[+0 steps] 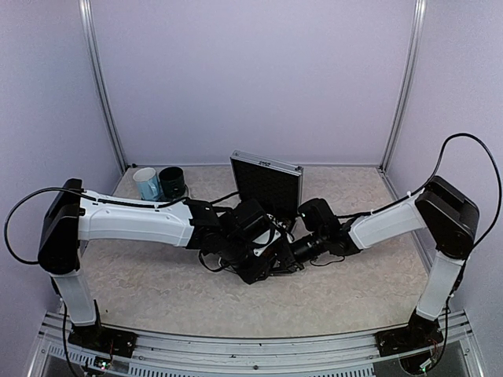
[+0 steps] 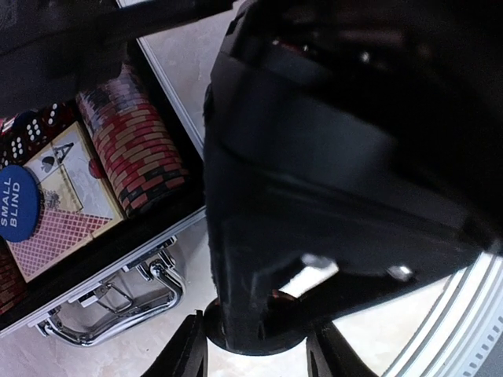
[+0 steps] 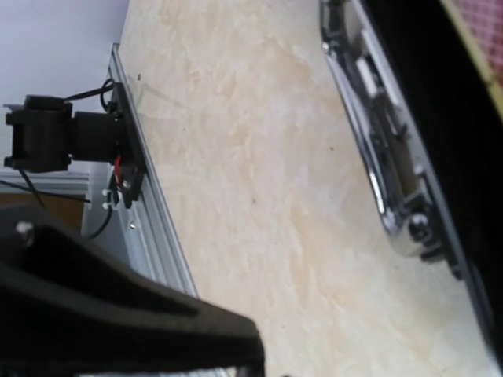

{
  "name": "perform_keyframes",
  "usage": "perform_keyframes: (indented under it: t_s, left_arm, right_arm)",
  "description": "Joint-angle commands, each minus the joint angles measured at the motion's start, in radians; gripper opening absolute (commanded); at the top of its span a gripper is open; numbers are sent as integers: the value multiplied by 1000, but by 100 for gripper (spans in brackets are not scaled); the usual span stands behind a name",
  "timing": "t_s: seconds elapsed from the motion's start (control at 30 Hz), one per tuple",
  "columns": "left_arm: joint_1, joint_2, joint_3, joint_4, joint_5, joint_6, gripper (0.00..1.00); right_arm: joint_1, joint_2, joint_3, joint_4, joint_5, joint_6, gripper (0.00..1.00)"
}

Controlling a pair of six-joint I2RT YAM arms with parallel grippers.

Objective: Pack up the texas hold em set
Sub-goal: Pass from the left arm to the right, then place the poker chips pile in the slot.

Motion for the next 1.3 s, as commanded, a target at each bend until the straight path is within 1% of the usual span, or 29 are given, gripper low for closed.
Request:
perform_keyframes:
  t_s: [0.0, 0.07, 0.17, 0.27, 0.3, 0.33, 0.43, 0.47, 0.5, 0.6, 0.7, 0.83, 1.03, 1.27]
  left_arm:
    - [-13, -12, 29, 3, -50, -8, 40]
    - [-16, -8, 29, 3, -57, -10, 40]
    - [-17, -6, 18, 10, -59, -14, 40]
    - [-18, -15, 0, 22, -61, -16, 46]
    - [-18, -24, -9, 29, -64, -19, 51]
    - [-17, -36, -20, 39, -62, -20, 58]
    - [-15, -91, -67, 84, -57, -30, 87]
    - [-11, -118, -89, 99, -59, -35, 93]
    - [-5, -155, -111, 113, -55, -40, 97]
    - [45, -234, -190, 161, -10, -64, 99]
    - [126, -320, -270, 208, 90, -98, 99]
    - [217, -392, -307, 228, 166, -121, 99]
    - [293, -418, -329, 230, 208, -142, 99]
    - [346, -432, -349, 238, 216, -173, 99]
  right_arm:
    - [14, 16, 22, 41, -33, 15, 9]
    - [14, 13, 22, 35, -28, 12, 0]
    - [13, 2, 24, 12, -13, -2, 0]
    - [8, -11, 35, -33, 13, -31, 0]
    - [5, -17, 38, -49, 26, -44, 0]
    - [4, -25, 43, -87, 40, -63, 0]
    - [-14, -56, 61, -183, 106, -132, 0]
    - [-19, -72, 63, -200, 128, -150, 0]
    - [-25, -88, 66, -219, 150, -173, 0]
    - [-27, -119, 113, -324, 232, -280, 0]
    - [-15, -125, 170, -406, 328, -380, 0]
    - [26, -92, 266, -512, 467, -513, 0]
    - [89, -52, 352, -602, 628, -639, 0]
    - [148, 5, 411, -660, 714, -707, 0]
